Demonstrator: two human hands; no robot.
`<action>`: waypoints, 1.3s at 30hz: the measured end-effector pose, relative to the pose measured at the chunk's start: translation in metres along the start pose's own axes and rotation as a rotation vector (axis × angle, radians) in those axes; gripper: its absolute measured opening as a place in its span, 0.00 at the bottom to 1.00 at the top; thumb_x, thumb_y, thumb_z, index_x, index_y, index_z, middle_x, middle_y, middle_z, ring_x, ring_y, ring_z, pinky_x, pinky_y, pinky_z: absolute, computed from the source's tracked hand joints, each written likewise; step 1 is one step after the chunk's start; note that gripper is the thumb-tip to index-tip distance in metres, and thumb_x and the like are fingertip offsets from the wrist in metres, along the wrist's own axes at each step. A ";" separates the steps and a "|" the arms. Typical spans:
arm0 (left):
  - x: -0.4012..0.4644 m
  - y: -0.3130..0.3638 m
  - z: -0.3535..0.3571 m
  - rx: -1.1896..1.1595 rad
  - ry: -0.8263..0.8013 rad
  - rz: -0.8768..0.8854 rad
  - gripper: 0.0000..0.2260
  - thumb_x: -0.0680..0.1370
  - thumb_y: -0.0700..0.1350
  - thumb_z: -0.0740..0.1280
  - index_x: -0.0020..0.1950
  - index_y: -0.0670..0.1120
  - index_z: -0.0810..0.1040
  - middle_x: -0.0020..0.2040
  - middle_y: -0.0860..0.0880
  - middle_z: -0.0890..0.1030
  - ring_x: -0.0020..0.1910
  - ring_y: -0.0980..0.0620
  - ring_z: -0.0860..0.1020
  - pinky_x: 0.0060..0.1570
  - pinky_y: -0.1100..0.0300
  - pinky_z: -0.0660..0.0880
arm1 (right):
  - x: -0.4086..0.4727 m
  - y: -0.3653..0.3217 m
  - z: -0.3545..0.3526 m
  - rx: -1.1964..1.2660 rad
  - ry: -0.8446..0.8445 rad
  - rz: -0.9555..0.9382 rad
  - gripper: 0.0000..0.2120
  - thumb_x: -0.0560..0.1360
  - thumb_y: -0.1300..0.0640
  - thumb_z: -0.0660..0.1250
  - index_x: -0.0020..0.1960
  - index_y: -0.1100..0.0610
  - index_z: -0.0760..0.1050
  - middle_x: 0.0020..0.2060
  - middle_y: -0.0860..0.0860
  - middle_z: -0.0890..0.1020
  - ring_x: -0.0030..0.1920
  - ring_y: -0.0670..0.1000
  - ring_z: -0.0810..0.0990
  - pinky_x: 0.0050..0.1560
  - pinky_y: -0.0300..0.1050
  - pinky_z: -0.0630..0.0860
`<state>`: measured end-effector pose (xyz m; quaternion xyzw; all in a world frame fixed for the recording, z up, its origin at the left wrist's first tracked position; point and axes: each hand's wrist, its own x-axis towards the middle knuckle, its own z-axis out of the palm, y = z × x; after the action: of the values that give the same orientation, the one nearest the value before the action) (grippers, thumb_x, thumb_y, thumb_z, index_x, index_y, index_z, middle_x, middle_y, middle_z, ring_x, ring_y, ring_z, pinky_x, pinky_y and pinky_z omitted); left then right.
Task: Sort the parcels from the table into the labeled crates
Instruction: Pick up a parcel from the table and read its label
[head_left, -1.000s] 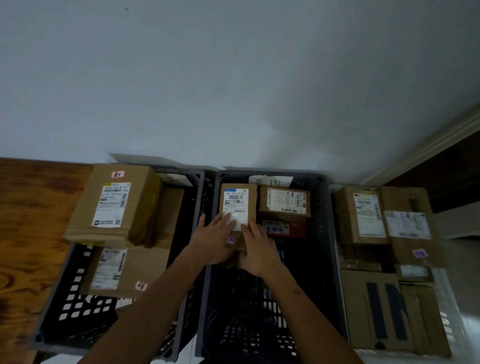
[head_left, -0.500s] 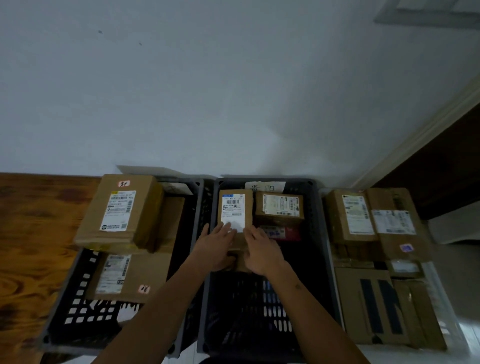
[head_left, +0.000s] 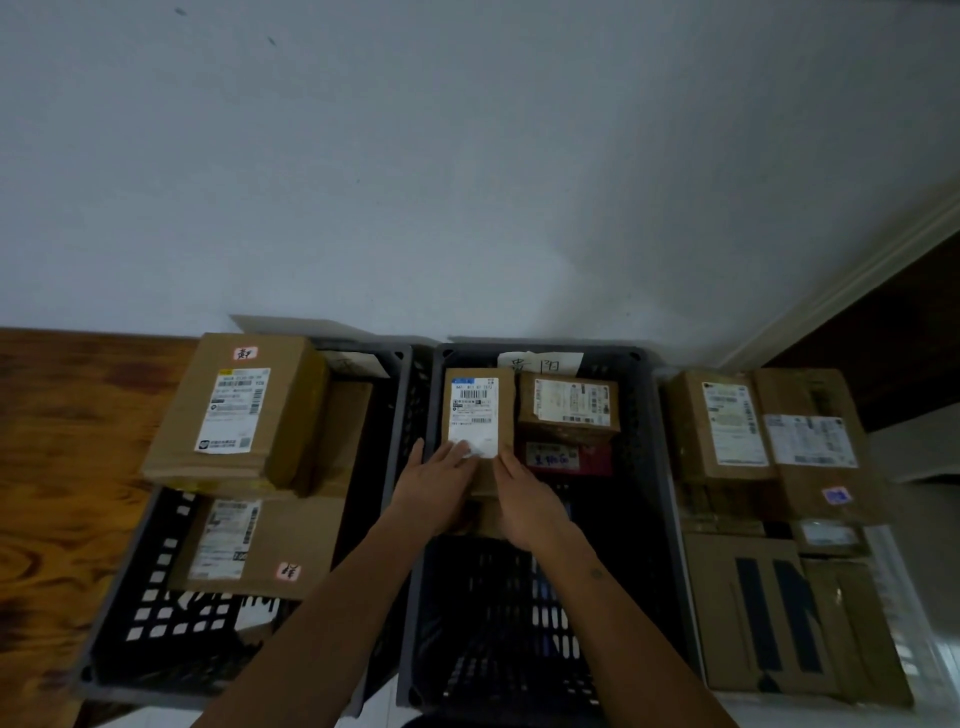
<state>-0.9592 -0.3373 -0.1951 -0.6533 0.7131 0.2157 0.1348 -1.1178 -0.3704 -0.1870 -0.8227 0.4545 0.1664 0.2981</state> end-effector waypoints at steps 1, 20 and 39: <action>0.000 0.000 -0.001 0.001 0.005 -0.002 0.27 0.83 0.49 0.61 0.81 0.50 0.56 0.82 0.48 0.54 0.81 0.49 0.51 0.78 0.39 0.45 | 0.000 0.000 0.000 -0.001 0.007 -0.006 0.39 0.80 0.60 0.65 0.82 0.60 0.45 0.82 0.54 0.44 0.78 0.57 0.59 0.73 0.54 0.66; 0.005 -0.001 -0.009 -0.011 -0.002 -0.008 0.24 0.83 0.49 0.59 0.79 0.48 0.60 0.81 0.47 0.58 0.80 0.47 0.56 0.76 0.36 0.52 | 0.008 -0.002 -0.008 0.006 0.054 0.049 0.30 0.81 0.60 0.62 0.80 0.60 0.56 0.81 0.53 0.54 0.75 0.57 0.63 0.70 0.56 0.69; -0.041 0.054 -0.154 0.087 0.293 -0.018 0.28 0.84 0.51 0.58 0.81 0.46 0.53 0.82 0.44 0.52 0.79 0.44 0.57 0.75 0.42 0.58 | -0.075 0.006 -0.153 -0.142 0.279 0.069 0.29 0.83 0.58 0.57 0.80 0.64 0.52 0.81 0.56 0.52 0.78 0.57 0.60 0.75 0.56 0.65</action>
<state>-0.9943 -0.3730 -0.0345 -0.6775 0.7281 0.0859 0.0595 -1.1623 -0.4227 -0.0311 -0.8408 0.5066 0.0923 0.1672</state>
